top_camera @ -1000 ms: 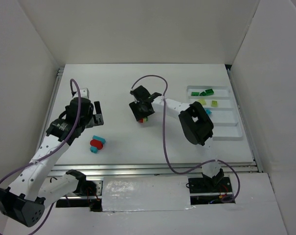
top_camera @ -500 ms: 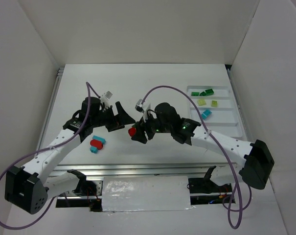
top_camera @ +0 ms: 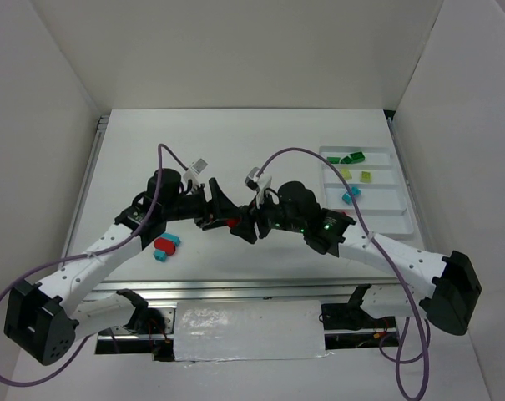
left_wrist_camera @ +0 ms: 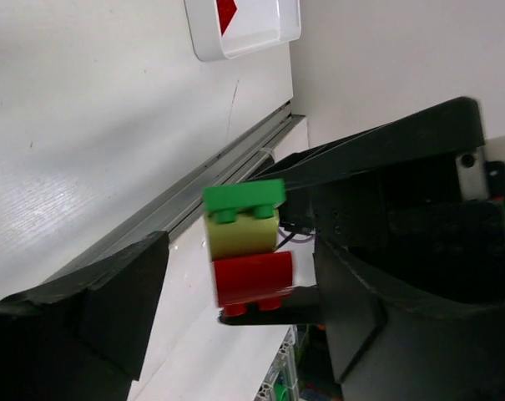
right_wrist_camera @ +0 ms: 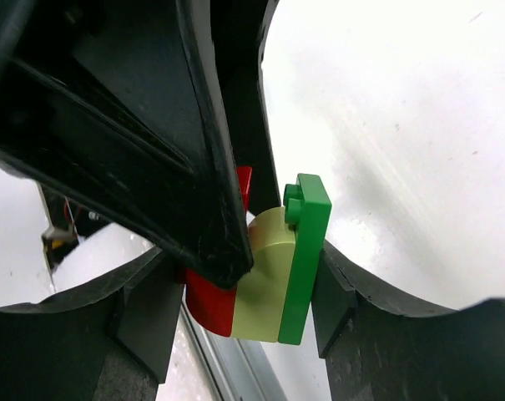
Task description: Sort the legos into containers by color
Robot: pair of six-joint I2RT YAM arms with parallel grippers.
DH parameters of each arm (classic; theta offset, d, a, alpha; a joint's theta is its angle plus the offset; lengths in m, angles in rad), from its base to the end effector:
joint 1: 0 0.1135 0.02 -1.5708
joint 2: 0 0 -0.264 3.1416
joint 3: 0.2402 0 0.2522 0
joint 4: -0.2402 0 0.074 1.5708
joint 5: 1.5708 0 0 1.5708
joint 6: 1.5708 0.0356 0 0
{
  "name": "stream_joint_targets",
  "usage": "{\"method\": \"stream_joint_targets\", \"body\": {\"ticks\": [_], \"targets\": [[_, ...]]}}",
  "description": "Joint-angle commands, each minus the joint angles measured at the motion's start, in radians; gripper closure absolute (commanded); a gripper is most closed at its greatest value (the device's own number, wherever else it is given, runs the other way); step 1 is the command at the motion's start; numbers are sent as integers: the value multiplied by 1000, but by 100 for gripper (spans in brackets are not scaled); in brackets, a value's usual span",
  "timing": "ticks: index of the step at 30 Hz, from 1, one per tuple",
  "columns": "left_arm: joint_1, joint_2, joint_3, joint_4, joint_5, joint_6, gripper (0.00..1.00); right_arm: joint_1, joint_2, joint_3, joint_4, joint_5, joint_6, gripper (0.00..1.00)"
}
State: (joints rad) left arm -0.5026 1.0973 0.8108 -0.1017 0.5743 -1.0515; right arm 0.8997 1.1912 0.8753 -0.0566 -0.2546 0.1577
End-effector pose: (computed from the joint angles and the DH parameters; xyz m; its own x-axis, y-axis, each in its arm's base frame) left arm 0.2078 -0.1363 0.2975 -0.8983 -0.3380 -0.2808 0.1314 0.4032 -0.9056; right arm 0.1638 0.2207 0.3002 -0.3654 -0.2158 -0.9055 -0.8570 0.4577 0.2368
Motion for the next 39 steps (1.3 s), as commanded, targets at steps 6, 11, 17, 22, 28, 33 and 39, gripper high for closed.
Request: {"method": "stream_joint_targets", "body": {"ticks": [6,11,17,22,28,33,39], "targets": [[-33,-8,-2,63,25,-1,44,-2,-55,11,113,104,55,100],[-65,16,53,89,67,56,88,-2,2,13,153,63,100,92],[-74,-4,117,16,10,157,100,-11,-39,-42,198,-26,149,0],[-56,-20,146,-21,-7,313,100,-163,-116,-38,42,-390,169,0],[2,-34,80,-13,-120,324,100,-299,-248,-125,-12,-210,207,0],[30,-45,77,-23,-91,360,100,-380,-381,-173,8,-227,252,0],[29,-25,27,219,106,357,100,-381,-532,-92,-192,-63,273,0]]}}
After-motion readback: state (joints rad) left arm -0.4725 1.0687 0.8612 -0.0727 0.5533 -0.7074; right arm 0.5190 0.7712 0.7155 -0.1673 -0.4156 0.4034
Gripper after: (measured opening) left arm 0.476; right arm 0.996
